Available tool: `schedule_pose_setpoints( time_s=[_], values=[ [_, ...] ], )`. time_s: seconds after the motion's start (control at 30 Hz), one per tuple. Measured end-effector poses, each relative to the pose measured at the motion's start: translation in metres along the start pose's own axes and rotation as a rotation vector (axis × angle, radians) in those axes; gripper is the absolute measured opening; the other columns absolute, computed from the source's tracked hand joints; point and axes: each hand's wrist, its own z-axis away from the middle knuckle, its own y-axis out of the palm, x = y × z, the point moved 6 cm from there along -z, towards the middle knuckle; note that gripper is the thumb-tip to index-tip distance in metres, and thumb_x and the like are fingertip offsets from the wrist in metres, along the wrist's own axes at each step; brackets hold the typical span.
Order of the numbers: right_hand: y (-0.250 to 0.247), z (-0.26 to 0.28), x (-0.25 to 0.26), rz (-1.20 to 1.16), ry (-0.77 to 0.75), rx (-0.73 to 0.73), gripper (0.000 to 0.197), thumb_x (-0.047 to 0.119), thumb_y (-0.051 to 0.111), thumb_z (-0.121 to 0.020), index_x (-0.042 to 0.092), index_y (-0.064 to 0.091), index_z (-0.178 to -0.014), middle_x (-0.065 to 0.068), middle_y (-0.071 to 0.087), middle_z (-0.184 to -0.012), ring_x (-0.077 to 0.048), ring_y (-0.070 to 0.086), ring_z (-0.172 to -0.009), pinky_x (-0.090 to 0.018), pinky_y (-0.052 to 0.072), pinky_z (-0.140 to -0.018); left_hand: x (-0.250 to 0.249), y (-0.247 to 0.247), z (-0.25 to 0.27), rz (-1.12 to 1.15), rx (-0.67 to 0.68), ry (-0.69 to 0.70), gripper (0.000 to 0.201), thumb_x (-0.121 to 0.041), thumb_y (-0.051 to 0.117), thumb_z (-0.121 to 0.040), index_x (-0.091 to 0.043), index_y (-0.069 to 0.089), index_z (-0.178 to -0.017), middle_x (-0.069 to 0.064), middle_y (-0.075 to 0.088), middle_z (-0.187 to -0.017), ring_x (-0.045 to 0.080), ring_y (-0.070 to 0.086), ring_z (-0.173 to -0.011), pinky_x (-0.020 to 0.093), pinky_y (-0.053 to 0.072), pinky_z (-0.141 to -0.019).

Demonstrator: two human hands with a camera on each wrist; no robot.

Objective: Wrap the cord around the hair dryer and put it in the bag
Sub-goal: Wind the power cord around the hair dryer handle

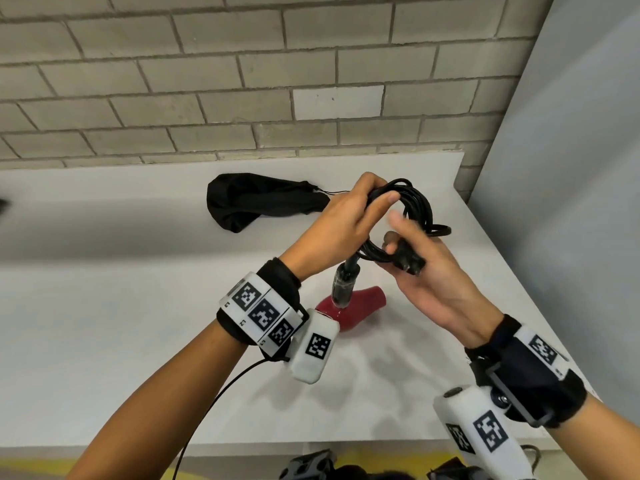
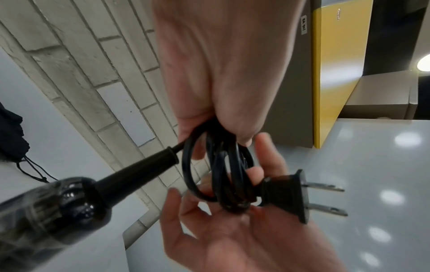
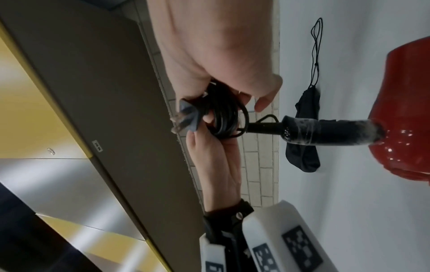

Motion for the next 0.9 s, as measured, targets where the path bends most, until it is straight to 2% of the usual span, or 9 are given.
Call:
schedule_pose_setpoints(
  time_s=[0.07, 0.13, 0.2, 0.37, 0.47, 0.53, 0.67, 0.73, 0.9],
  values=[
    [0.000, -0.002, 0.000, 0.056, 0.003, -0.024, 0.017, 0.014, 0.074, -0.075, 0.018, 0.059, -0.068, 0.002, 0.051, -0.067, -0.012, 0.049, -0.075, -0.039, 0.035, -0.096, 0.003, -0.001, -0.001, -0.004, -0.004, 0.000, 0.024, -0.027, 0.042, -0.099, -0.004, 0.047, -0.102, 0.008, 0.050, -0.064, 0.022, 0.052, -0.059, 0.032, 0.042, -0.058],
    [-0.003, -0.001, 0.000, 0.061, 0.041, -0.017, 0.012, 0.000, 0.063, -0.082, 0.010, 0.059, -0.088, -0.004, 0.057, -0.089, -0.021, 0.058, -0.097, -0.039, 0.040, -0.106, 0.006, -0.004, -0.001, -0.015, 0.007, 0.001, 0.023, -0.028, 0.042, -0.099, -0.005, 0.047, -0.102, 0.006, 0.049, -0.064, 0.022, 0.052, -0.057, 0.034, 0.043, -0.056],
    [-0.005, 0.004, 0.003, 0.049, 0.091, 0.012, 0.018, -0.006, 0.053, -0.087, 0.000, 0.055, -0.105, -0.012, 0.054, -0.113, -0.032, 0.059, -0.117, -0.041, 0.051, -0.098, 0.005, -0.003, 0.000, -0.030, 0.029, 0.017, 0.022, -0.028, 0.042, -0.099, -0.007, 0.046, -0.102, 0.005, 0.048, -0.064, 0.020, 0.052, -0.057, 0.035, 0.044, -0.056],
    [-0.006, 0.024, 0.013, 0.236, 0.253, 0.154, 0.039, 0.002, 0.047, -0.093, -0.011, 0.038, -0.129, -0.034, 0.055, -0.127, -0.037, 0.069, -0.098, -0.036, 0.060, -0.081, 0.003, 0.000, 0.000, -0.023, 0.037, 0.035, 0.024, -0.027, 0.043, -0.099, -0.003, 0.047, -0.103, 0.016, 0.053, -0.067, 0.022, 0.052, -0.058, 0.037, 0.045, -0.059],
    [-0.011, 0.035, 0.017, 0.393, 0.274, 0.226, 0.040, 0.013, 0.053, -0.087, -0.005, 0.047, -0.122, -0.022, 0.071, -0.109, -0.032, 0.073, -0.089, -0.032, 0.061, -0.075, 0.002, 0.000, -0.001, -0.023, 0.046, 0.042, 0.023, -0.027, 0.043, -0.099, -0.005, 0.048, -0.101, 0.023, 0.055, -0.070, 0.027, 0.053, -0.058, 0.042, 0.045, -0.060],
    [-0.015, 0.040, 0.019, 0.464, 0.250, 0.253, 0.037, 0.019, 0.054, -0.083, 0.009, 0.052, -0.118, -0.015, 0.073, -0.107, -0.026, 0.073, -0.079, -0.027, 0.059, -0.070, 0.003, -0.004, -0.003, -0.006, 0.035, 0.031, 0.020, -0.028, 0.043, -0.099, -0.009, 0.047, -0.099, 0.014, 0.052, -0.065, 0.030, 0.053, -0.059, 0.046, 0.047, -0.061],
    [-0.025, 0.049, 0.020, 0.689, 0.151, 0.281, 0.035, 0.028, 0.048, -0.086, 0.009, 0.063, -0.112, -0.006, 0.073, -0.108, -0.024, 0.072, -0.087, -0.032, 0.055, -0.080, 0.006, -0.013, -0.008, 0.007, 0.049, 0.027, 0.017, -0.028, 0.042, -0.099, -0.012, 0.046, -0.097, 0.000, 0.045, -0.062, 0.033, 0.051, -0.061, 0.050, 0.048, -0.063],
    [-0.033, 0.051, 0.017, 0.792, 0.143, 0.279, 0.031, 0.030, 0.047, -0.089, 0.013, 0.064, -0.109, -0.002, 0.073, -0.107, -0.020, 0.070, -0.096, -0.034, 0.054, -0.089, 0.004, -0.010, -0.007, -0.029, 0.078, 0.052, 0.018, -0.028, 0.043, -0.099, -0.010, 0.046, -0.099, 0.011, 0.049, -0.065, 0.030, 0.053, -0.061, 0.045, 0.048, -0.061],
    [-0.052, 0.041, 0.008, 1.272, 0.072, 0.154, 0.018, 0.028, 0.047, -0.097, 0.033, 0.055, -0.111, 0.008, 0.063, -0.115, -0.008, 0.058, -0.107, -0.019, 0.046, -0.091, 0.001, 0.006, -0.002, -0.096, 0.149, 0.128, 0.020, -0.023, 0.043, -0.099, -0.004, 0.046, -0.104, -0.011, 0.039, -0.061, 0.002, 0.042, -0.053, 0.014, 0.031, -0.050]
  ],
)
